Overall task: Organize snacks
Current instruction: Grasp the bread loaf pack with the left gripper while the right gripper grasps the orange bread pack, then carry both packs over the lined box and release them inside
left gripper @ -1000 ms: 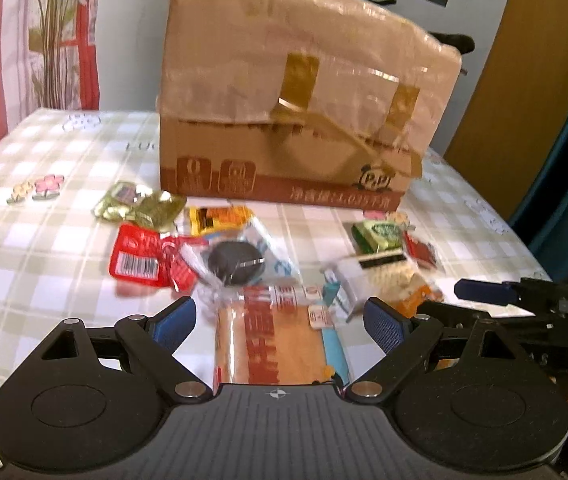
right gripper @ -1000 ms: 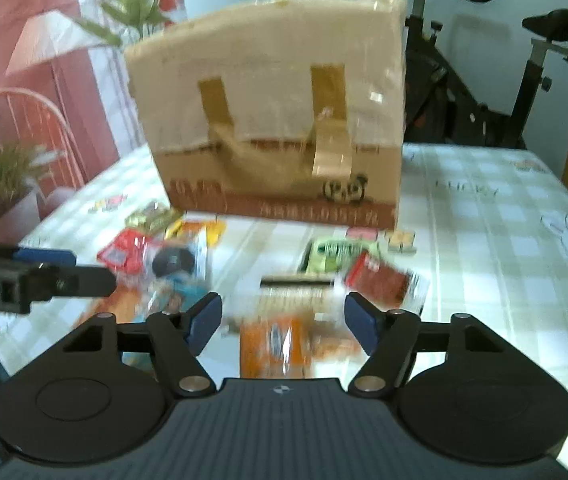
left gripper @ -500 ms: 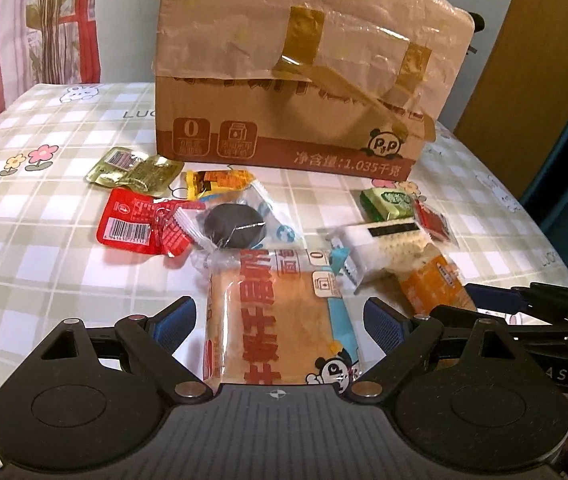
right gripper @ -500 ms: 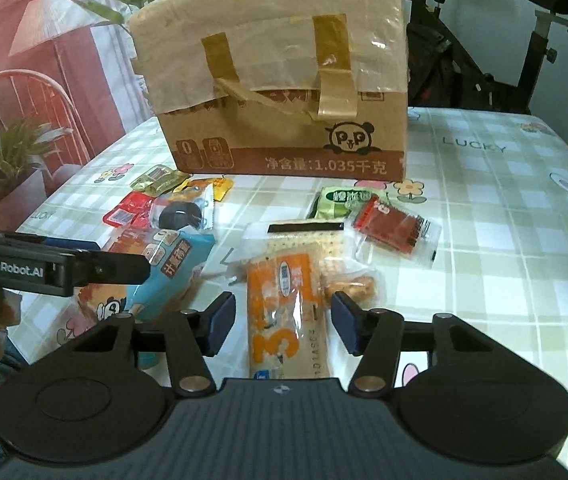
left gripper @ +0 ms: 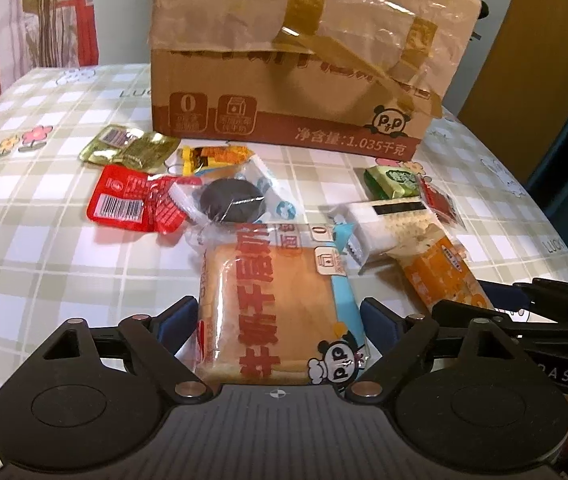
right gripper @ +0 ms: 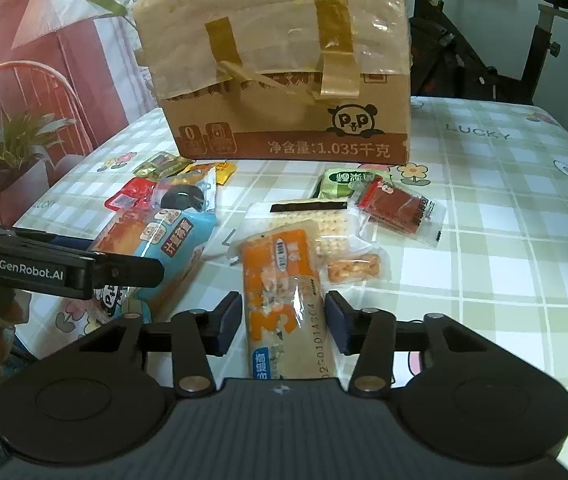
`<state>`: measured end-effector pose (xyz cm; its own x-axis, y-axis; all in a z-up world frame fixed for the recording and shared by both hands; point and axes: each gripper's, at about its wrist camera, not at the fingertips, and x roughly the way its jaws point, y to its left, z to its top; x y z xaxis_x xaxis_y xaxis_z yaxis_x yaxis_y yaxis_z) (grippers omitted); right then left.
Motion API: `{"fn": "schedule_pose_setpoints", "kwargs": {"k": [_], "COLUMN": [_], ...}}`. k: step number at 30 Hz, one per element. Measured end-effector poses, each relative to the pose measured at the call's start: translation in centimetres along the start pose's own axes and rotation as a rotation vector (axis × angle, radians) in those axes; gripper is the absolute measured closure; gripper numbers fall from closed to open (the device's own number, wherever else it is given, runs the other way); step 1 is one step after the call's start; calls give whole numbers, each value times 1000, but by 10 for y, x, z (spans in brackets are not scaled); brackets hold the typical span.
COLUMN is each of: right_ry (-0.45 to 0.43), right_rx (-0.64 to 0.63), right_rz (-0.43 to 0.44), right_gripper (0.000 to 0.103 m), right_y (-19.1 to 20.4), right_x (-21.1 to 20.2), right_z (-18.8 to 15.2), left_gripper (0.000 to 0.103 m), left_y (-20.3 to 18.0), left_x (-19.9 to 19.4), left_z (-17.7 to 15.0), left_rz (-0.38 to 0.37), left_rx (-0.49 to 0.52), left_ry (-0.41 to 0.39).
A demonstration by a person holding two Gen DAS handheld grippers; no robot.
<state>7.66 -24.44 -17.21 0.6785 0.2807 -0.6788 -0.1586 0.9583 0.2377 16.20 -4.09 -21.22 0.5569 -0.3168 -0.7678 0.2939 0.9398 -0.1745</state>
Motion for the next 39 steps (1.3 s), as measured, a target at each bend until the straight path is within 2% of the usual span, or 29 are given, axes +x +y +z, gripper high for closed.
{"fn": "schedule_pose_setpoints", "kwargs": {"k": [9, 16, 27, 34, 39], "right_ry": [4, -12, -169, -298, -390], "right_rx": [4, 23, -12, -48, -64], "right_rz": [-1, 12, 12, 4, 14], "right_gripper": [58, 60, 60, 60, 60], "right_y": [-1, -2, 2, 4, 6], "right_x": [1, -1, -26, -47, -59], "right_z": [-2, -2, 27, 62, 95], "left_gripper": [25, 26, 26, 26, 26], "left_y": [7, 5, 12, 19, 10], "left_x": [-6, -27, -68, -103, -115], "left_z": [-2, -1, 28, 66, 101], "left_rz": [-47, -62, -27, -10, -11], "left_rx": [-32, 0, 47, 54, 77], "left_ry": [-24, -107, -265, -397, -472]}}
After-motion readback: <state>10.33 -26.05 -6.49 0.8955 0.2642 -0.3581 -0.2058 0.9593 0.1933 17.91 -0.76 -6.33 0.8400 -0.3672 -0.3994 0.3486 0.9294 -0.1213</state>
